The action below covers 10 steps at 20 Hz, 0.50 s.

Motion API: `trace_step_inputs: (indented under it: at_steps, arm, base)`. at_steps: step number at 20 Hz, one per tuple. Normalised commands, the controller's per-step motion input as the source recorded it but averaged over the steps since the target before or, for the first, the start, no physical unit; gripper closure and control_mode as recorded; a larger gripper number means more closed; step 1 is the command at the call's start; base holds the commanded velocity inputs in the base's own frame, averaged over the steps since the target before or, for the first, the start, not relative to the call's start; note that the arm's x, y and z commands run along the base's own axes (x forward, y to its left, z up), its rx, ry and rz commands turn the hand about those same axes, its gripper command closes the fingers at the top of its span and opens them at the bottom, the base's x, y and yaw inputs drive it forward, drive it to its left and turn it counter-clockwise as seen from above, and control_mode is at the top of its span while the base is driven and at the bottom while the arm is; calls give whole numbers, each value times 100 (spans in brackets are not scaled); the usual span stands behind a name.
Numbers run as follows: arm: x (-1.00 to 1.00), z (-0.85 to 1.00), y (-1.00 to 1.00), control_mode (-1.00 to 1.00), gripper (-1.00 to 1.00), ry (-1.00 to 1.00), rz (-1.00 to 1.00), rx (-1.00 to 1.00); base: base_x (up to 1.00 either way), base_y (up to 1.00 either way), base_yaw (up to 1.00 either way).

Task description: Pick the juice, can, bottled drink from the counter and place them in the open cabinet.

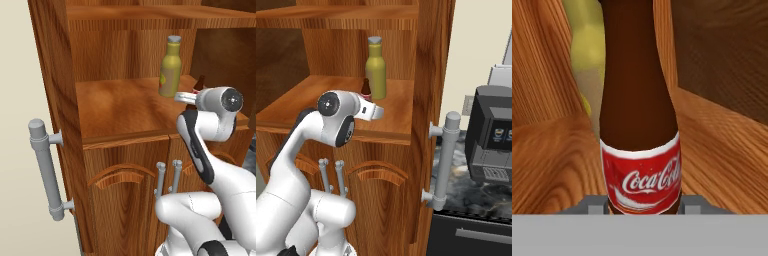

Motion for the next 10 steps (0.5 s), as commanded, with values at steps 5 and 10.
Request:
trace_step_inputs:
  at_steps: [5,10]
  arm:
    - [6,-16,0,-100,100,0,-2,-1]
    - [0,-3,0,-100,100,0,-2,-5]
  base:
    - [0,0,0]
    - [0,0,0]
